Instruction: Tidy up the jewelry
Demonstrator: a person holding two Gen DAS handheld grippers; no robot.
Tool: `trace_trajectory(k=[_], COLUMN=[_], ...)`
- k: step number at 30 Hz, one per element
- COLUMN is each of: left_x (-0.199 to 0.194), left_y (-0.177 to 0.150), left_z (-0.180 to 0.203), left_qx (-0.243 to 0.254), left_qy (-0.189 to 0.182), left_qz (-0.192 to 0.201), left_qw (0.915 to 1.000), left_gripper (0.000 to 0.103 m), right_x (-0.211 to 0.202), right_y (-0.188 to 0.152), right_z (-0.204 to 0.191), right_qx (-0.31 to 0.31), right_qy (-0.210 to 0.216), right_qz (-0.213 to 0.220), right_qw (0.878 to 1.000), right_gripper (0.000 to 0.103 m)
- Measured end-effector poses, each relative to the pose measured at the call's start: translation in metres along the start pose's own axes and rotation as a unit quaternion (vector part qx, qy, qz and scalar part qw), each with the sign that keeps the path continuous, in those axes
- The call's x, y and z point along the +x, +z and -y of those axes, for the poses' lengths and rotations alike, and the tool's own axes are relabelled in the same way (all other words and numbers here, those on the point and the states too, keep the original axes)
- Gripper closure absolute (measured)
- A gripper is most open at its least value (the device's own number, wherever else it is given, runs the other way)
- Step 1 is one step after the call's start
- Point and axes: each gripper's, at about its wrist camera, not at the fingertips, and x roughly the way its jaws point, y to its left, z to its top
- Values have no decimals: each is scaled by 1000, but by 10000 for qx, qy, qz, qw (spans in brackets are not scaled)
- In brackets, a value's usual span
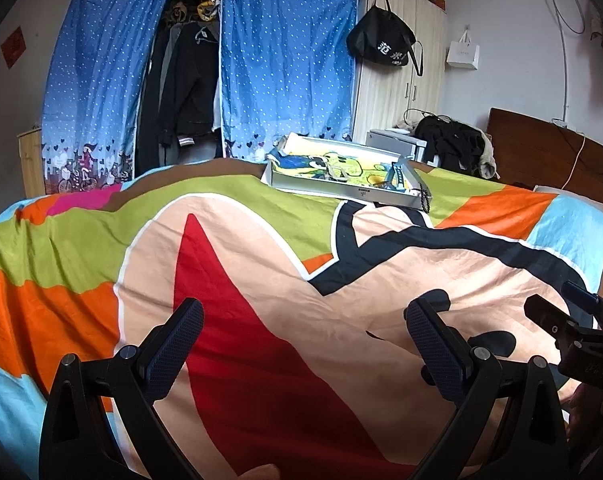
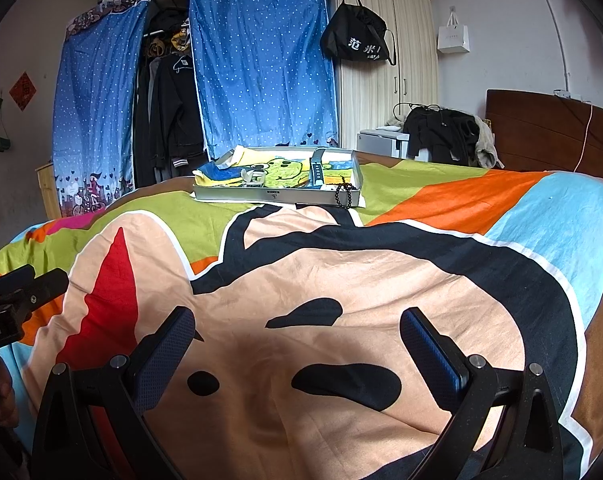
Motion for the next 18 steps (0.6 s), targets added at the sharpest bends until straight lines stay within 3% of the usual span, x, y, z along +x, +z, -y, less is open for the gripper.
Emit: trace_trajectory(k=[18], left_x=[1], left_y=[-1], left_z=[1], left_qx=[181], left_qy=[257], left_qz=[68], left_qw=[9995], left_gripper=[4], right_x=[1], right_y=[-5], right_z=[-1], right_qx=[3], right_qy=[0], right_qz=[-41], right_qw=[10000], right_gripper=[0])
